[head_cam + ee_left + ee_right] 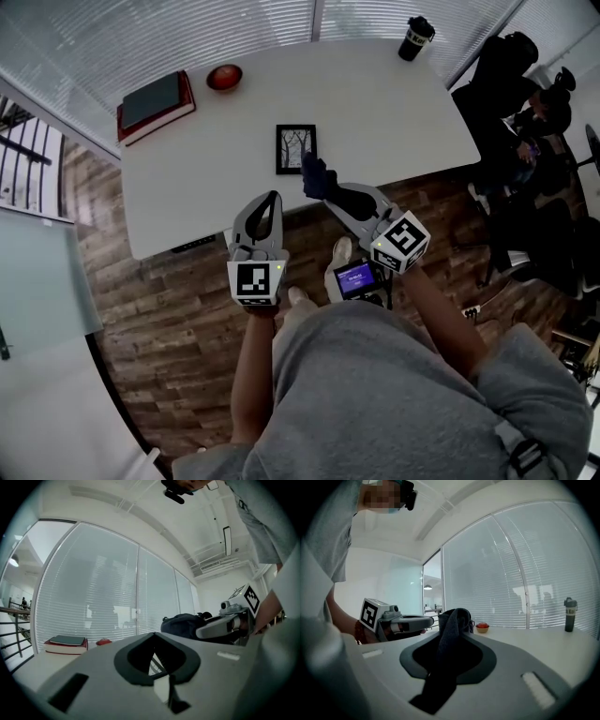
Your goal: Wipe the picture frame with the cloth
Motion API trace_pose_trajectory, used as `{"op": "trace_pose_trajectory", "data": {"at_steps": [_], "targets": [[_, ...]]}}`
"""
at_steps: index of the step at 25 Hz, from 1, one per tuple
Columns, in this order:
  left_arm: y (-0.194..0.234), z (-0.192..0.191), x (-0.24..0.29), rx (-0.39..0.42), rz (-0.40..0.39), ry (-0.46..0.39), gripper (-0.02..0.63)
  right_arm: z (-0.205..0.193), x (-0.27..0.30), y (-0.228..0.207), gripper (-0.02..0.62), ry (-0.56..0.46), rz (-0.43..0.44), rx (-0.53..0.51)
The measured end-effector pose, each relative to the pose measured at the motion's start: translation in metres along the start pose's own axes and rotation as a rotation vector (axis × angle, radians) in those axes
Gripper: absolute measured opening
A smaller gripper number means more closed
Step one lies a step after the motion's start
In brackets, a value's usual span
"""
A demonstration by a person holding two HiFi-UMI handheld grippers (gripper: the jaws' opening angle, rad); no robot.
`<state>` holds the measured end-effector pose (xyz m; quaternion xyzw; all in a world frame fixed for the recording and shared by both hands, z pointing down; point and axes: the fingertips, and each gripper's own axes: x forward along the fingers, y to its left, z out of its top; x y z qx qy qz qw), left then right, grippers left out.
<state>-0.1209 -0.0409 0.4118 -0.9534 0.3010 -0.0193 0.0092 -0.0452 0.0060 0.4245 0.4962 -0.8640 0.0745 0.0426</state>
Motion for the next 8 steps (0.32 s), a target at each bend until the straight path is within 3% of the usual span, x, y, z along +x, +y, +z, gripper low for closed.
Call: {"op": "trace_pose_trajectory", "data": {"at_steps": [8], "targets": [[-0.01, 0.016, -0.008, -0.067, -0.073, -0.05, 0.027, 0.018, -0.009, 0.015, 0.092, -0.054, 0.044, 0.0]]}}
